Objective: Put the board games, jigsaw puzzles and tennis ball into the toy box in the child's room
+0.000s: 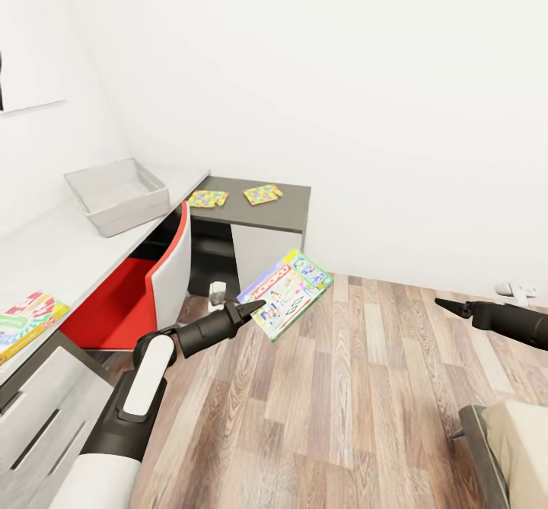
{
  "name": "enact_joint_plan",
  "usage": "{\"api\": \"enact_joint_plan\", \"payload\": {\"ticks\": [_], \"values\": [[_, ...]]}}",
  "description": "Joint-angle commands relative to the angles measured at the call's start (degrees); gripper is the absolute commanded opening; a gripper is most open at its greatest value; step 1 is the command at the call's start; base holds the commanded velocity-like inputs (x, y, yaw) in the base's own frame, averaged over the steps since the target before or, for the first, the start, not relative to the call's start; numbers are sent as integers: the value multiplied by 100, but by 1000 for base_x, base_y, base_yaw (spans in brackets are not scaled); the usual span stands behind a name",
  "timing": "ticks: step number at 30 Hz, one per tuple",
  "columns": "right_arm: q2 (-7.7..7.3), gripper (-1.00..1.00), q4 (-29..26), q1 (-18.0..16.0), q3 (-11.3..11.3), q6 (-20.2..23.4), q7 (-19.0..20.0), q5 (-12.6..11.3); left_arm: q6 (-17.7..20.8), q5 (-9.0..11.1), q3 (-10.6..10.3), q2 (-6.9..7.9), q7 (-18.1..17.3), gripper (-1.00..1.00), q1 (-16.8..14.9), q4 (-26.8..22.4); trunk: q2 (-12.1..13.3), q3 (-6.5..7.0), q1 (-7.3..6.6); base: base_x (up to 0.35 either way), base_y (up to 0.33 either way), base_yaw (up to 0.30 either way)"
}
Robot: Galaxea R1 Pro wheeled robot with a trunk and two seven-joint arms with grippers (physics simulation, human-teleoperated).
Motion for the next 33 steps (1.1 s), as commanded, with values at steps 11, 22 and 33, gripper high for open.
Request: {"api": "enact_joint_plan", "payload": {"ticks": [11, 22, 33], "values": [[-1, 100, 0, -4, -6, 43, -8, -35, 12, -16, 6, -7, -14, -100, -7, 32, 440, 193, -242, 0, 0, 0], [0, 100, 0, -4, -4, 43, -8, -36, 6, -16, 6, -8, -14, -100, -7, 40, 881, 391, -484, 0, 0, 0], [4, 100, 0, -4, -5, 39, -8, -34, 5, -13, 8, -5, -14, -100, -7, 51, 1322, 588, -725, 0, 0, 0]]}}
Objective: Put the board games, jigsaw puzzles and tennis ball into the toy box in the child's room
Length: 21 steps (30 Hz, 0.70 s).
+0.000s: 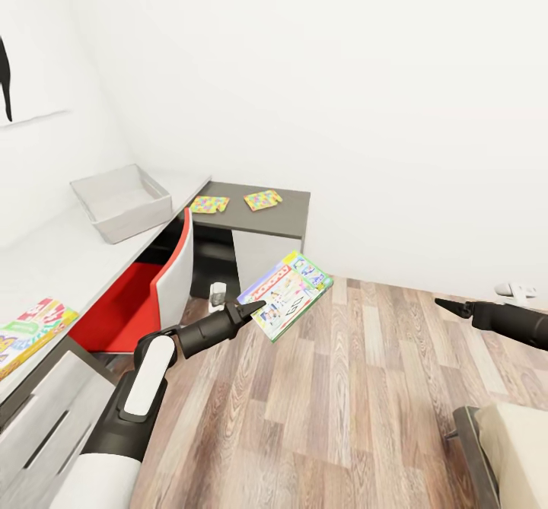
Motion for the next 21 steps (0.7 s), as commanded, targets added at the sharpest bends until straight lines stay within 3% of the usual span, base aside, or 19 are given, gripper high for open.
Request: {"api": "enact_joint_plan", "payload": {"ticks": [1, 21], "values": [[0, 100, 0, -4, -4, 43, -8, -37, 25, -16, 9, -4, -13, -100, -4, 0, 37, 13, -22, 0, 0, 0], [2, 100, 0, -4, -4, 46, -5, -39, 24, -18, 6, 0, -13, -100, -2, 2, 840, 372, -461, 0, 0, 0]]}}
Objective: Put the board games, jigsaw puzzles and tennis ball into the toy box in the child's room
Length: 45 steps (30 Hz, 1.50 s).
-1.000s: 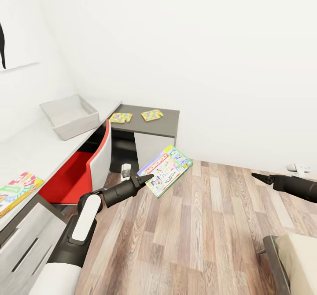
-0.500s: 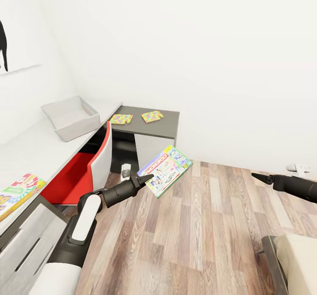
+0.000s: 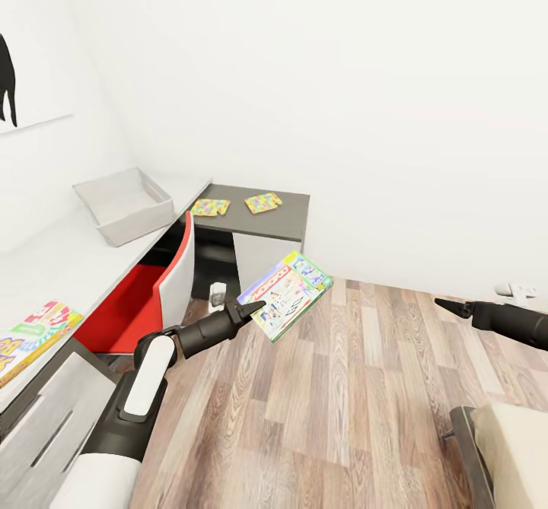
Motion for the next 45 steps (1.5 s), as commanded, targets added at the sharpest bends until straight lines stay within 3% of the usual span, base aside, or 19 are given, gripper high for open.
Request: {"api": "enact_joint_plan", "payload": {"ticks": [1, 7, 18, 45], "values": [[-1, 100, 0, -5, -4, 42, -2, -36, 24, -17, 9, -3, -13, -100, -4, -1, 36, 12, -21, 0, 0, 0], [-5, 100, 0, -5, -6, 47, 149, -34, 24, -17, 8, -3, -13, -100, -5, -2, 277, 127, -153, 0, 0, -5], [-7, 100, 0, -5, -6, 60, 782, -21, 24, -17, 13, -3, -13, -100, -5, -1, 718, 395, -395, 0, 0, -51], [-3, 100, 0, -5, 5, 101, 937, 1, 24, -9, 15, -3, -13, -100, -5, -1, 1801, 1113, -988, 0, 0, -73]]}}
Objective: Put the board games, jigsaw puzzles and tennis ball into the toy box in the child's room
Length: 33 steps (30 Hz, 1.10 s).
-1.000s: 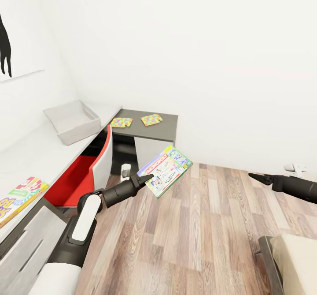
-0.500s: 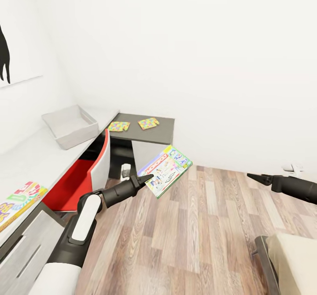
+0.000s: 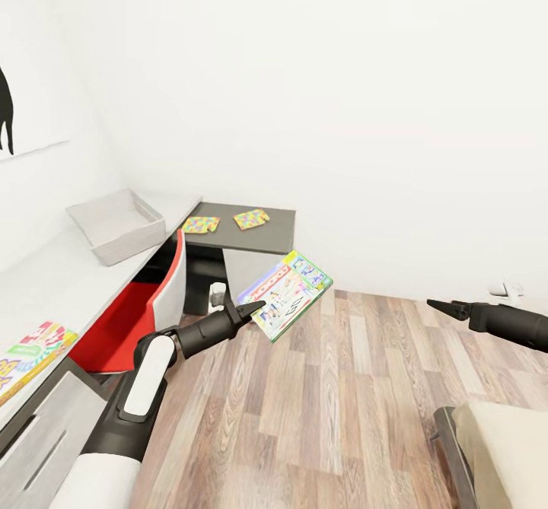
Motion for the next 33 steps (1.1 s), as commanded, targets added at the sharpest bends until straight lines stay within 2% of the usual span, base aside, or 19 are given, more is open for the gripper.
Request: {"api": "enact_joint_plan", "payload": {"ticks": [1, 6, 18, 22, 33], "values": [[-1, 100, 0, -6, -3, 39, -1, -23, 25, -15, 7, -3, -13, -100, -5, -1, 32, 17, -19, 0, 0, -74], [-1, 100, 0, -6, -5, 39, 0, -19, 25, -16, 7, -3, -13, -100, -5, -2, 152, 113, -85, 0, 0, -53], [8, 100, 0, -6, -27, -30, 17, -8, -48, -23, -3, -38, -15, -100, 45, -79, 152, 125, -85, 0, 0, -5], [9, 100, 0, -6, -26, -29, 17, -8, -182, -23, -12, -34, -57, -100, 105, -115, 152, 125, -85, 21, 0, 0], [10, 100, 0, -6, -21, -2, 18, -8, -381, -22, -18, -8, -55, -100, 192, -153, 152, 125, -85, 220, 0, 21]]}}
